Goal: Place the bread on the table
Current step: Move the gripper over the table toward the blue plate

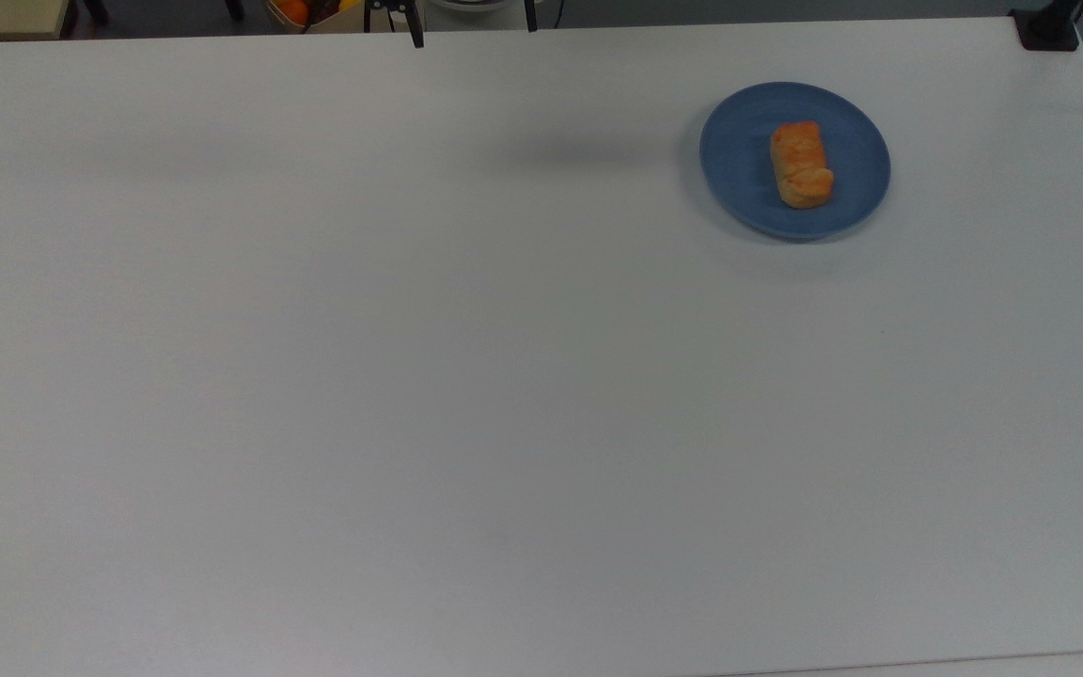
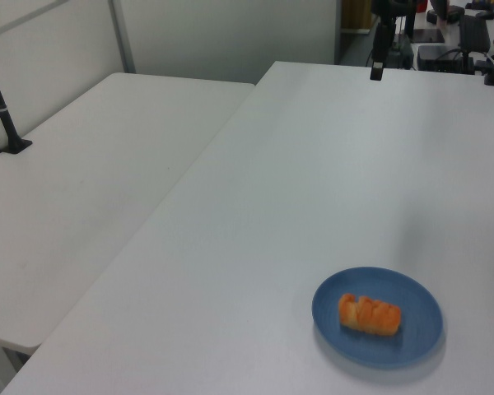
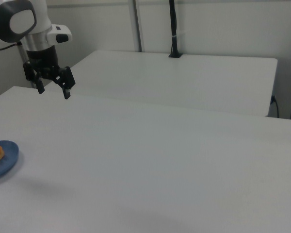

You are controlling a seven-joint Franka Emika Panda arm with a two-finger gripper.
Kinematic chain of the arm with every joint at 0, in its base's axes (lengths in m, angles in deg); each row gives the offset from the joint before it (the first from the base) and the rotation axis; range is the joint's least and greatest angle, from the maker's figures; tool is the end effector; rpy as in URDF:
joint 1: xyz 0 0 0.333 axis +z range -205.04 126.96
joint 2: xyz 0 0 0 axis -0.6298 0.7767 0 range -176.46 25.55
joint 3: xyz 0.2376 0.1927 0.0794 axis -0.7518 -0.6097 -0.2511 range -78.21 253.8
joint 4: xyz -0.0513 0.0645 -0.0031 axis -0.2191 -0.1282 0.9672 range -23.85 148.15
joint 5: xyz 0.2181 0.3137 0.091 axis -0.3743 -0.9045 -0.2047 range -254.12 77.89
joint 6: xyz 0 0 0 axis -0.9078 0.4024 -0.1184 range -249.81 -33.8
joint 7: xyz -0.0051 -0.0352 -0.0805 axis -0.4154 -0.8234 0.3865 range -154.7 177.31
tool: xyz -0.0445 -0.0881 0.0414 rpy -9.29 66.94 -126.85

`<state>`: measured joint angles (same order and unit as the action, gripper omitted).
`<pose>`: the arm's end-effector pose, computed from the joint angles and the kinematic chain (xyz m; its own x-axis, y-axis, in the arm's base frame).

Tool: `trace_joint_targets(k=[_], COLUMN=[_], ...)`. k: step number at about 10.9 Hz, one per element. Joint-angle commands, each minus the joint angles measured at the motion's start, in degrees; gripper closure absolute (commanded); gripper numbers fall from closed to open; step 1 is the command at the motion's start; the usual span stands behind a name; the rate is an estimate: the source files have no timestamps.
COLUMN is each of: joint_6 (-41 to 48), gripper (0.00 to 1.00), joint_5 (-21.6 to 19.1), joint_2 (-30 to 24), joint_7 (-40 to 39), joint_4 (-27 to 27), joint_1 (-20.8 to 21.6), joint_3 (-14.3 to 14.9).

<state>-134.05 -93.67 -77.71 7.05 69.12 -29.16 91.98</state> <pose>0.5521 0.0633 0.6034 0.9840 0.1567 0.0853 0.1644 -0.9820 -0.0931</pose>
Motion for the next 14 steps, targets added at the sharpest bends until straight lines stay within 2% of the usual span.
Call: trace_joint_targets(k=[1,9,12,13,14], joint_6=[-0.1,0.2,2.0,2.2,3.3], gripper=[0.0,0.0,0.0,0.0,0.0], joint_5=[-0.6,-0.7,-0.8,-0.8,-0.8], joint_2=[-0.1,-0.4,-0.5,-0.6,-0.5], joint_7=[-0.3,-0.3,-3.2,-4.4,-4.4], joint_4=[-0.4,0.3,2.3,3.4,4.2], joint_1=[0.0,0.5,0.7,0.8,1.0], joint_3=[-0.1,-0.2,-0.2,-0.5,-2.6])
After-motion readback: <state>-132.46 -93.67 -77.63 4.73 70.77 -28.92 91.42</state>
